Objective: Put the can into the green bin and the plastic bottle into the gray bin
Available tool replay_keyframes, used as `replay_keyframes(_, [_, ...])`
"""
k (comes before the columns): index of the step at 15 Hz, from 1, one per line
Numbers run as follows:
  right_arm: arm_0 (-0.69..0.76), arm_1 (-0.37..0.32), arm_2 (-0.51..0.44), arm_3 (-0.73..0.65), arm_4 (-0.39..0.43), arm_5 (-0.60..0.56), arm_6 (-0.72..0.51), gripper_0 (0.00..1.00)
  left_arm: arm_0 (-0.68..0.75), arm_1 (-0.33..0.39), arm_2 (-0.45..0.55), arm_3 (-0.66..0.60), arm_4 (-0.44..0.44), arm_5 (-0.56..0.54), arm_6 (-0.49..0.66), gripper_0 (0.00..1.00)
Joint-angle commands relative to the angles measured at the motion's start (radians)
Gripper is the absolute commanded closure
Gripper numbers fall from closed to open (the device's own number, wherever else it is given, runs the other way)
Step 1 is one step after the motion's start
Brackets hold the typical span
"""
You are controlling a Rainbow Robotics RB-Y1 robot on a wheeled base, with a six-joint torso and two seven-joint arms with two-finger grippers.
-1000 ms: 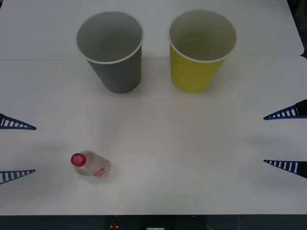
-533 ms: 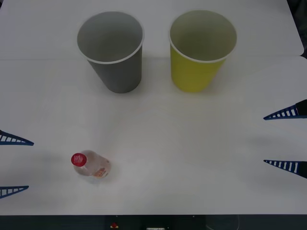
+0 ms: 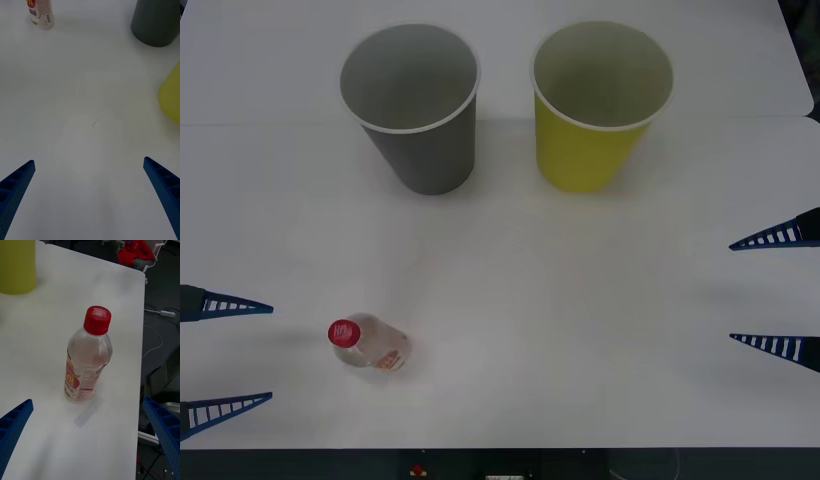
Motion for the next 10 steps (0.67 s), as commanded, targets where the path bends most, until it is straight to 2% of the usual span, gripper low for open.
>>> replay_keyframes(1, [0.0,0.0,0.0,0.0,0.0,0.0,0.0,0.0,-0.016,-0.062,0.0,0.063,-0.003,0.001,-0.059,0.0])
replay_keyframes(8, [0.0,0.0,0.0,0.0,0.0,0.0,0.0,0.0,-0.091,-0.149,-0.091,0.29,0.002,0.003,-0.269,0.0])
replay_keyframes(10, [0.0,0.0,0.0,0.0,0.0,0.0,0.0,0.0,-0.107,-0.177,-0.097,0.333,0.003,0.0,-0.29,0.0])
